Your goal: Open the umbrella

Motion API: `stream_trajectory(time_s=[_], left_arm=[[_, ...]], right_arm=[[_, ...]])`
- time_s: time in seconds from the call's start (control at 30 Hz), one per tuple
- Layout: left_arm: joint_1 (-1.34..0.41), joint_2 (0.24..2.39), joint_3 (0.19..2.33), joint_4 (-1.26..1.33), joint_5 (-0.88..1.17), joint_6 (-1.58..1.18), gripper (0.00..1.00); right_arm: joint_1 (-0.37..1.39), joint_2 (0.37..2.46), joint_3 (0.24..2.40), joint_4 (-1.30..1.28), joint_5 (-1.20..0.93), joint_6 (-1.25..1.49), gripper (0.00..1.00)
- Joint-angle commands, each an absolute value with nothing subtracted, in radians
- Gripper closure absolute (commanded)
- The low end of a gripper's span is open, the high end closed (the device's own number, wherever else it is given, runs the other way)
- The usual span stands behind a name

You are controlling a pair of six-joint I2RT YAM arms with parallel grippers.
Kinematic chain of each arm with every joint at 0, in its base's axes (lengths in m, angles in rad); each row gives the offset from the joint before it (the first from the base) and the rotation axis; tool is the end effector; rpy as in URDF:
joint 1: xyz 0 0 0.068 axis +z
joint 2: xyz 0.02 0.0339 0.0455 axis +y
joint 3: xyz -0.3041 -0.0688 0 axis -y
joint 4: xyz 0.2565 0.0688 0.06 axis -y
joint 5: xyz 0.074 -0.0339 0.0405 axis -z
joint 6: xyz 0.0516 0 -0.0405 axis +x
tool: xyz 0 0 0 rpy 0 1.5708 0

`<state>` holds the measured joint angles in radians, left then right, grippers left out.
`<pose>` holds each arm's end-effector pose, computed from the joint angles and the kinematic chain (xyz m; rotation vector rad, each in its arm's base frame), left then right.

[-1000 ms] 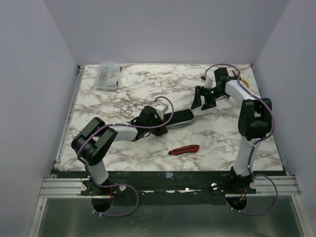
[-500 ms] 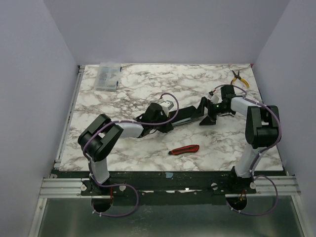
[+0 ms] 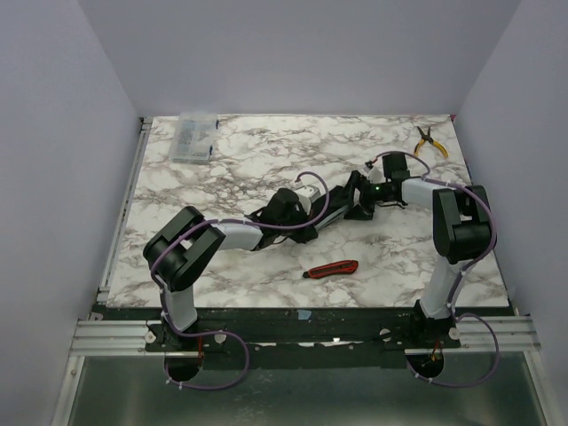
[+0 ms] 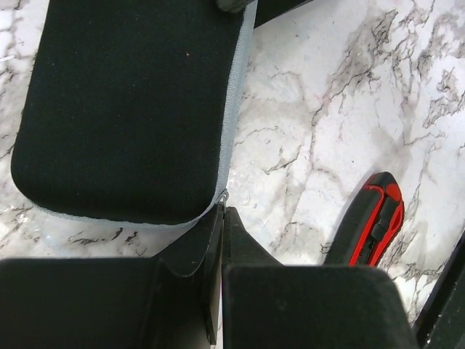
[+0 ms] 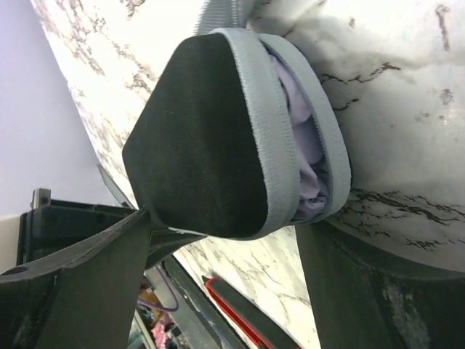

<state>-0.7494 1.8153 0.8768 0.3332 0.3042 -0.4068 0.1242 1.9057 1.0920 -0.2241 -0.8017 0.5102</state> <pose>0.2786 -0.2804 0.1670 0.5770 2.2459 -0.9587 0.3879 0.0858 0.1608 0.2039 2.6155 1.2712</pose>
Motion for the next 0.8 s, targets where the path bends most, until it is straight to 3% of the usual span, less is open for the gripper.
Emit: stream_trajectory(time_s=[0.0, 0.1, 0.23, 0.4, 0.77], left_arm=[[-0.761, 1.832, 0.903, 0.336, 0.332, -0.400, 1.00], [-0.761, 1.826, 0.893, 0.333, 0.329, -0.393, 1.00], [-0.760, 1.811, 0.870, 0.328, 0.322, -0.381, 1.00], [-0.755, 1.783, 0.837, 0.320, 0.306, -0.375, 1.00], [-0.720, 1.708, 0.776, 0.275, 0.189, -0.342, 1.00]], right_arm=[[0.137, 1.933, 1.076, -0.178, -0.715, 0.554, 0.24], [0.137, 1.949, 1.077, -0.175, -0.697, 0.565, 0.36], [0.137, 1.970, 1.071, -0.159, -0.673, 0.573, 0.60], [0.136, 1.983, 1.071, -0.175, -0.629, 0.549, 0.99], [0.135, 1.979, 1.109, -0.251, -0.551, 0.456, 0.99]])
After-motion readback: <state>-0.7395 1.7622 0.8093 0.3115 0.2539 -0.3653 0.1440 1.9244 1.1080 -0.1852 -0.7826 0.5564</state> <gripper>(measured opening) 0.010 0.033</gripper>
